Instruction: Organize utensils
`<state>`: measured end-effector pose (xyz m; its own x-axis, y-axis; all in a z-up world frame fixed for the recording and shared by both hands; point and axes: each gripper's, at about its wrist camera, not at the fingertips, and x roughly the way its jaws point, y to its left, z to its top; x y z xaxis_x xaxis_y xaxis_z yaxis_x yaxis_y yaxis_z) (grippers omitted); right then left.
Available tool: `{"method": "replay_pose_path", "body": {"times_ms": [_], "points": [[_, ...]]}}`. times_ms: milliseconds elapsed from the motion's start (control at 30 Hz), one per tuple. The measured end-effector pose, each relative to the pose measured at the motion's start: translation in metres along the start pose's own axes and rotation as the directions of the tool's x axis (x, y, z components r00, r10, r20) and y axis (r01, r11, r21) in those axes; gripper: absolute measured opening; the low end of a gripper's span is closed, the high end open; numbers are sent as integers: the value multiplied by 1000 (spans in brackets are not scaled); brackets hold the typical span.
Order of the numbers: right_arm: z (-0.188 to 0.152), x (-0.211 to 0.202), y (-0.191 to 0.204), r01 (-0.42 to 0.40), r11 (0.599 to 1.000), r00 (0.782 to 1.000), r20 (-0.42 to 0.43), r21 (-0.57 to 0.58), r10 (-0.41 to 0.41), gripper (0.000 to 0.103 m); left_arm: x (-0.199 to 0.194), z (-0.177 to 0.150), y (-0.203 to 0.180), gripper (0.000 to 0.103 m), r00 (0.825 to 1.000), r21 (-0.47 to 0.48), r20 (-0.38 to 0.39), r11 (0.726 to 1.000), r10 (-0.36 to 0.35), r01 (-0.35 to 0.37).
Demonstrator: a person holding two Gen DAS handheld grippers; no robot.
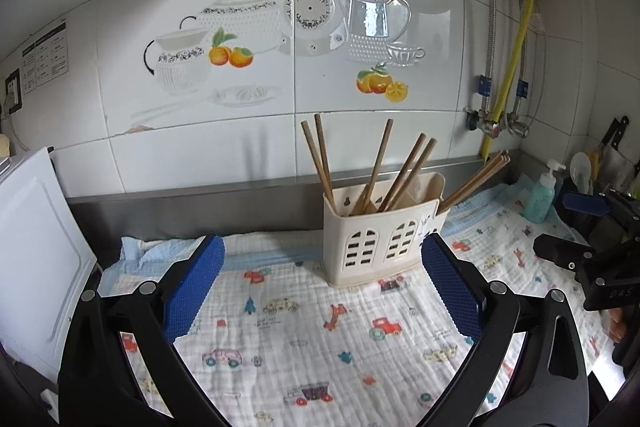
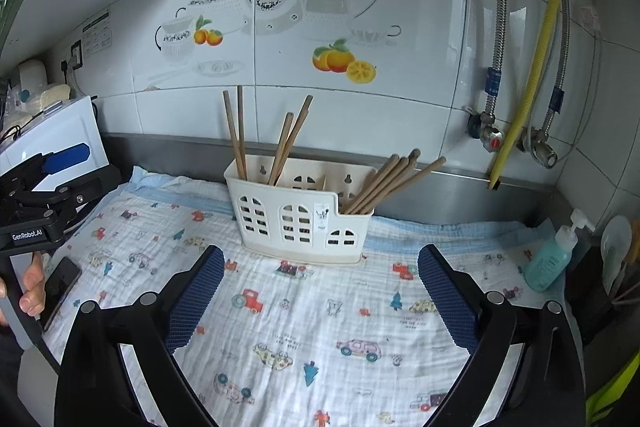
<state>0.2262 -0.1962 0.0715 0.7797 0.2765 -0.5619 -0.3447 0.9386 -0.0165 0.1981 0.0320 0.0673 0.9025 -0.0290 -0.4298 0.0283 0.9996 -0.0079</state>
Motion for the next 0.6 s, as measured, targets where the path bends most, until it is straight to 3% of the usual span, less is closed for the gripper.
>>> {"method": "replay_pose_path", "body": {"times_ms": [233, 467, 600], "points": [[-20, -12, 6, 3, 1000, 1000, 16, 14, -3, 95, -15, -21, 3, 98, 1000, -30, -1, 1000, 4, -4], [-40, -26, 10, 10, 999, 999, 33, 44, -12, 96, -34, -40, -6, 98, 998, 9, 40, 998, 55, -56], [-49, -37, 11, 14, 997, 999, 48, 70, -18, 96, -43, -48, -7, 98, 998, 2, 35, 999, 45, -45]]}}
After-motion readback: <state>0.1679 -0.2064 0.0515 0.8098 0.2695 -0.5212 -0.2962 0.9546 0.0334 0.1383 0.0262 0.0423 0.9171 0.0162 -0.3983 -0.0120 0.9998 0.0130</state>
